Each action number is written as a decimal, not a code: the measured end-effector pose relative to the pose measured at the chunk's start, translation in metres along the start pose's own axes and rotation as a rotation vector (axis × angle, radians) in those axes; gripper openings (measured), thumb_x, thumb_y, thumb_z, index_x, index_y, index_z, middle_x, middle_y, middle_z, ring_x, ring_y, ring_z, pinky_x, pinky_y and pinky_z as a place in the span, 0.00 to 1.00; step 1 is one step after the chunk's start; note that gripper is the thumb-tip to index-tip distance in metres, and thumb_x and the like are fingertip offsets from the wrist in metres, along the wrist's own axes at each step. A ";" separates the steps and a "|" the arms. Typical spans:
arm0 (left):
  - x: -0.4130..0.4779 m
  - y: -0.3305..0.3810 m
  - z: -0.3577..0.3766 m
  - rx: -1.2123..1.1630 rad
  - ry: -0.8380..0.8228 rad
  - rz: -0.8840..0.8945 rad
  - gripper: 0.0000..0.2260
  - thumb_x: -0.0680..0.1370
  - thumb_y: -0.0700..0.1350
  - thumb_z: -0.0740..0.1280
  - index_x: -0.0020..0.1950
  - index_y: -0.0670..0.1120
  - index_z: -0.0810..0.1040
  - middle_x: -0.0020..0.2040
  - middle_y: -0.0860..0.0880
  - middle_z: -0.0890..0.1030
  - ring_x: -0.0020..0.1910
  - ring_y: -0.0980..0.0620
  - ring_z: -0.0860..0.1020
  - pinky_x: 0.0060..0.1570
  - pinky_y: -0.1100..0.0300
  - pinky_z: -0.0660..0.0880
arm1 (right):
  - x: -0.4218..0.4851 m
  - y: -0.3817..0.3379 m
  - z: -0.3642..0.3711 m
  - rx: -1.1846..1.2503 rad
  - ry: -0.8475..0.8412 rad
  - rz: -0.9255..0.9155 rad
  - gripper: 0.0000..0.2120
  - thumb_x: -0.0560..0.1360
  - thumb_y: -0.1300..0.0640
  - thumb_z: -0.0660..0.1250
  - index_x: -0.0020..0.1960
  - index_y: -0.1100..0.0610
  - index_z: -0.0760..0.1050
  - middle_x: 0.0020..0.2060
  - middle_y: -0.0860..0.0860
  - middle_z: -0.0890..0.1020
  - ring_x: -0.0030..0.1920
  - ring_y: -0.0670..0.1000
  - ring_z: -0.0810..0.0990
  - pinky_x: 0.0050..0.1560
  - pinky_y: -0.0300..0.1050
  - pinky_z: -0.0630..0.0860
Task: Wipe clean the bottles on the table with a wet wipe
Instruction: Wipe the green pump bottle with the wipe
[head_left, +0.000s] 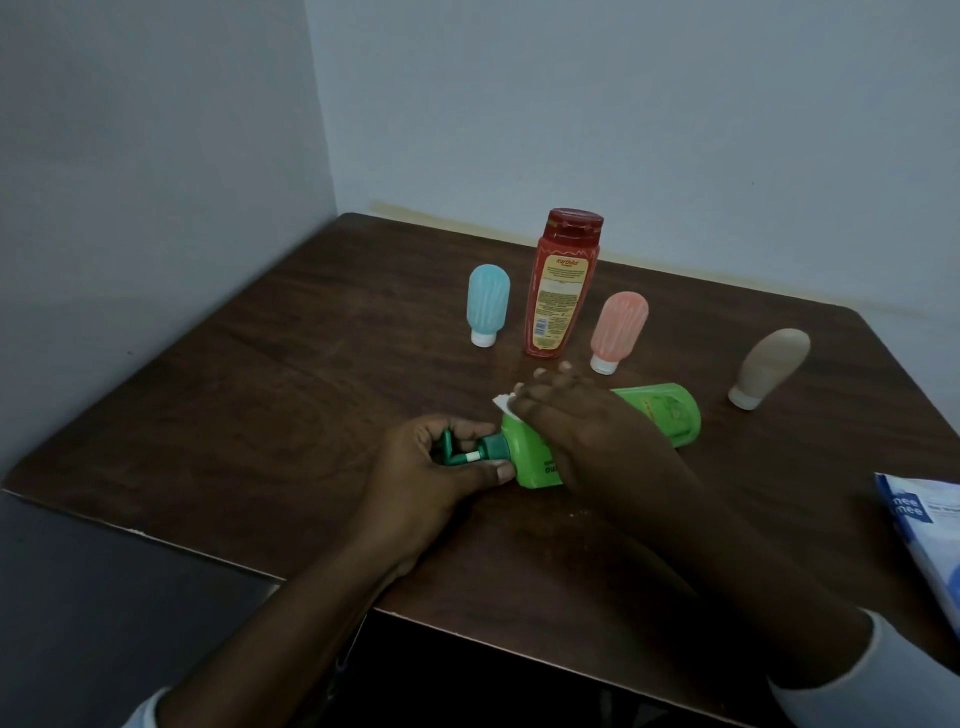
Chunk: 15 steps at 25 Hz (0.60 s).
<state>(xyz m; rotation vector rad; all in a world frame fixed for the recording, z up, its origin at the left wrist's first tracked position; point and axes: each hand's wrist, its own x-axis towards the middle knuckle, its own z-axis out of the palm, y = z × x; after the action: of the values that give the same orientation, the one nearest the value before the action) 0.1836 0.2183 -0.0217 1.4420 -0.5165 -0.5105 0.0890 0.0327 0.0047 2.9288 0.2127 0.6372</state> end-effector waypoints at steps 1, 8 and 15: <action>0.000 0.001 0.000 0.000 -0.004 0.005 0.13 0.67 0.31 0.81 0.50 0.40 0.86 0.46 0.44 0.88 0.45 0.48 0.87 0.46 0.57 0.84 | -0.005 -0.003 -0.002 -0.015 0.014 -0.010 0.23 0.73 0.60 0.61 0.68 0.61 0.76 0.64 0.58 0.80 0.65 0.60 0.77 0.72 0.55 0.64; 0.000 -0.001 -0.001 0.035 0.013 0.006 0.14 0.65 0.33 0.82 0.47 0.40 0.85 0.49 0.47 0.88 0.48 0.50 0.86 0.48 0.57 0.84 | -0.024 -0.002 -0.014 -0.163 0.091 0.175 0.24 0.72 0.58 0.71 0.68 0.56 0.77 0.62 0.52 0.82 0.60 0.58 0.75 0.60 0.57 0.64; -0.001 -0.001 0.001 0.110 0.018 0.015 0.15 0.63 0.33 0.83 0.47 0.42 0.86 0.46 0.49 0.88 0.45 0.54 0.85 0.46 0.61 0.82 | -0.021 -0.011 -0.014 -0.046 0.019 0.250 0.27 0.71 0.55 0.72 0.69 0.58 0.75 0.61 0.55 0.82 0.60 0.59 0.78 0.62 0.59 0.71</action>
<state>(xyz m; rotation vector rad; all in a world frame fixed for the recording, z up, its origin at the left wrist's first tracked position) 0.1825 0.2178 -0.0228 1.5449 -0.5473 -0.4622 0.0629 0.0420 0.0071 2.9305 -0.1677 0.6927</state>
